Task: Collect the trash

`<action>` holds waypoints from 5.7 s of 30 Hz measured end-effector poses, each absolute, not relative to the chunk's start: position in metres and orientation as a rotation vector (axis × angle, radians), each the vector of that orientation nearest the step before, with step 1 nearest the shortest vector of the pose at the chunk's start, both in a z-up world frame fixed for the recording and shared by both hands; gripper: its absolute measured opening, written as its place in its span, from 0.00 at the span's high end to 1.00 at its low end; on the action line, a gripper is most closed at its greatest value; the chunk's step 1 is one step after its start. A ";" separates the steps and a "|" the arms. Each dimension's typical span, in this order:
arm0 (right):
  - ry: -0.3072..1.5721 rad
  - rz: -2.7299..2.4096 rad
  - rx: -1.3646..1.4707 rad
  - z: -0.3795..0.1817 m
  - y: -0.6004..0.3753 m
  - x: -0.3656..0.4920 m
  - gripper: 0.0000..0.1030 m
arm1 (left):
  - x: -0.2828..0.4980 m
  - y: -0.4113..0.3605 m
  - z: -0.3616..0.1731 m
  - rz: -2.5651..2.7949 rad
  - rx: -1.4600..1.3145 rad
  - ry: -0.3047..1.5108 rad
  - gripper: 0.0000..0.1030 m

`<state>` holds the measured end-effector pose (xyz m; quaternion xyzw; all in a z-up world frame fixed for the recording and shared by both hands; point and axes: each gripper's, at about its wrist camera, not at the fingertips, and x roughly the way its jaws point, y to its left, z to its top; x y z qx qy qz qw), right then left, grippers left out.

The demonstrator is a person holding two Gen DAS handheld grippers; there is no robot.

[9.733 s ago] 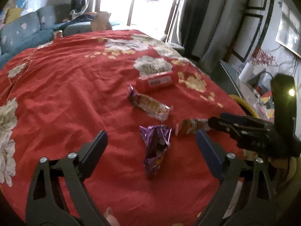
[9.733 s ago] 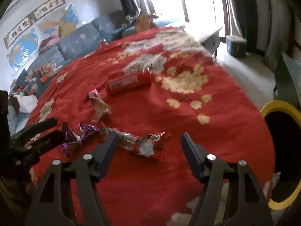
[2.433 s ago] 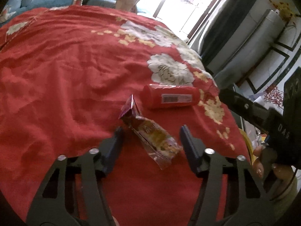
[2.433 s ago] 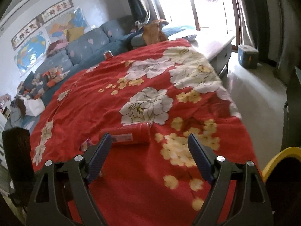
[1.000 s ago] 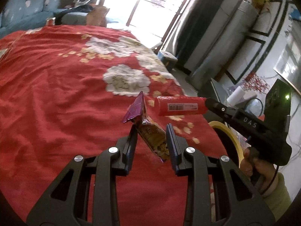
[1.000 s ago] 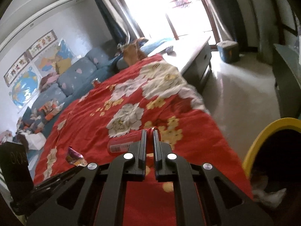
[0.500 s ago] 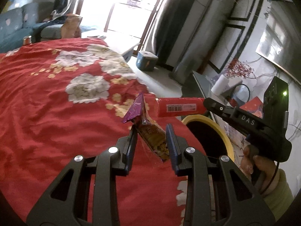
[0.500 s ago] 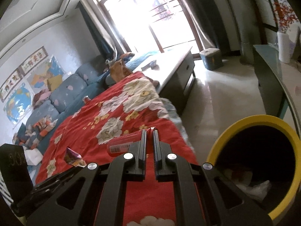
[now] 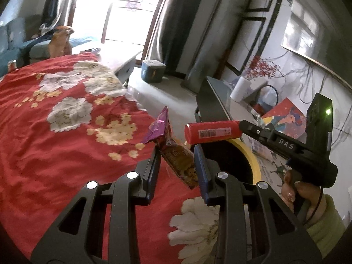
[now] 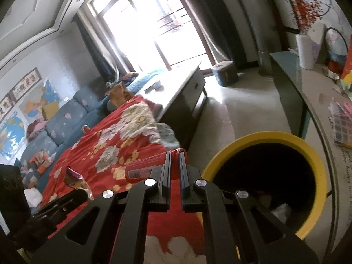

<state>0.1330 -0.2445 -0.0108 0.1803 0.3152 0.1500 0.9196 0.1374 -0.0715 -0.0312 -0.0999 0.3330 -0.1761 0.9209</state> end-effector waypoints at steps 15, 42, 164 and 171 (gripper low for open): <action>0.617 0.136 0.384 -0.024 -0.313 0.114 0.94 | 0.142 -0.134 -0.032 -0.457 -0.096 0.698 0.76; 0.613 -0.044 0.468 -0.050 -0.396 0.095 0.94 | 0.147 -0.220 -0.048 -0.604 0.037 0.723 0.76; 0.184 0.173 0.062 -0.004 -0.164 -0.023 0.06 | 0.011 0.009 -0.012 -0.055 -0.078 0.333 0.11; 0.186 0.172 0.063 -0.005 -0.164 -0.023 0.06 | 0.011 0.009 -0.012 -0.056 -0.077 0.335 0.11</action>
